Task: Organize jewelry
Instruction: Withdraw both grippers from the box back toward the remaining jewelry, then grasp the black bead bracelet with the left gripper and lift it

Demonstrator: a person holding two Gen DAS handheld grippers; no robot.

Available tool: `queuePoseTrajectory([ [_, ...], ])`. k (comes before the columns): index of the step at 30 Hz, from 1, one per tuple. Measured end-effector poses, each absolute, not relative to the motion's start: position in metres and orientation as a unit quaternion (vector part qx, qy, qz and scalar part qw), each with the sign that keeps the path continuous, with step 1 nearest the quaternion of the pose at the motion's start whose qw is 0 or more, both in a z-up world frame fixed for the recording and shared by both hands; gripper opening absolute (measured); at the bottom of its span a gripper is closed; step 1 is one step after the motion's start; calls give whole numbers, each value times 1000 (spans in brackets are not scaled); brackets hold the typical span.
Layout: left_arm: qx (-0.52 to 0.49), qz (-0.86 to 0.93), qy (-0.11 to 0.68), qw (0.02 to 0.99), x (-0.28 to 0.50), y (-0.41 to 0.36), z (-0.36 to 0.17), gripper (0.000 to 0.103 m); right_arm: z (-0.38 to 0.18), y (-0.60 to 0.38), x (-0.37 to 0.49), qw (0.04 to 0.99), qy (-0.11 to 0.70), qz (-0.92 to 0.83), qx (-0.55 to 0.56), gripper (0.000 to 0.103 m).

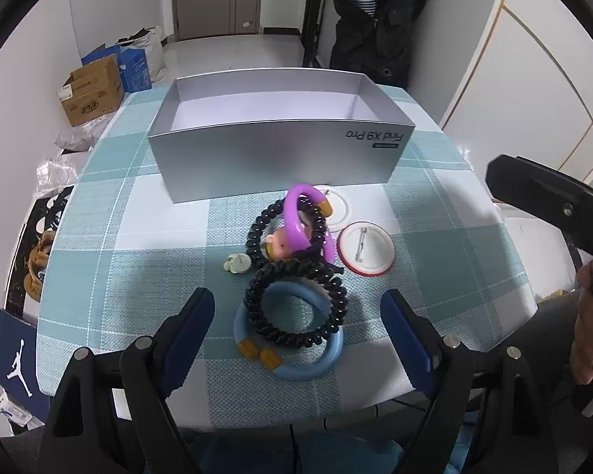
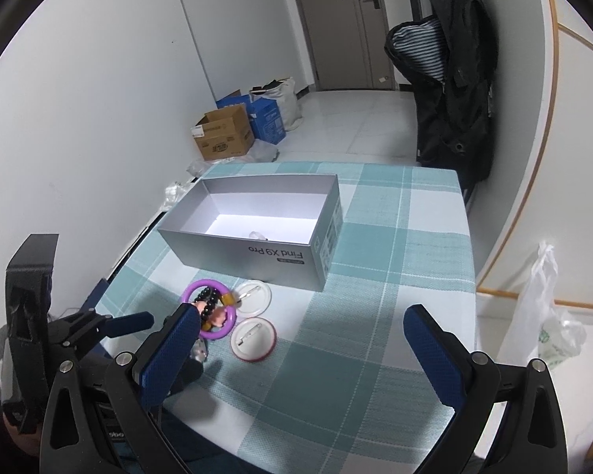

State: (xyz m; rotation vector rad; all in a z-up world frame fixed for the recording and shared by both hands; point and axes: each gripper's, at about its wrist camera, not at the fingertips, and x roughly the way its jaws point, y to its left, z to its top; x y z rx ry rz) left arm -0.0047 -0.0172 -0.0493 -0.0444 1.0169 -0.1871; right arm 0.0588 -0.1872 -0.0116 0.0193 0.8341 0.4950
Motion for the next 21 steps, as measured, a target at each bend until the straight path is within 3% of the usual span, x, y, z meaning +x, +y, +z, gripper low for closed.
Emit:
queuePoseTrajectory([
  [1, -20, -91, 486, 869, -5, -18, -49, 81, -12, -187, 59, 885, 401, 237, 10, 103],
  [3, -22, -94, 489, 867, -5, -18, -50, 65, -12, -188, 60, 885, 402, 235, 10, 103],
  [7, -26, -93, 499, 861, -4, -16, -52, 46, -12, -188, 59, 886, 401, 234, 8, 103],
  [14, -42, -108, 499, 859, -5, -16, -47, 38, -13, -188, 60, 885, 403, 231, 8, 103],
  [21, -55, -118, 492, 861, -2, -12, -39, 37, -15, -187, 62, 878, 414, 241, 17, 103],
])
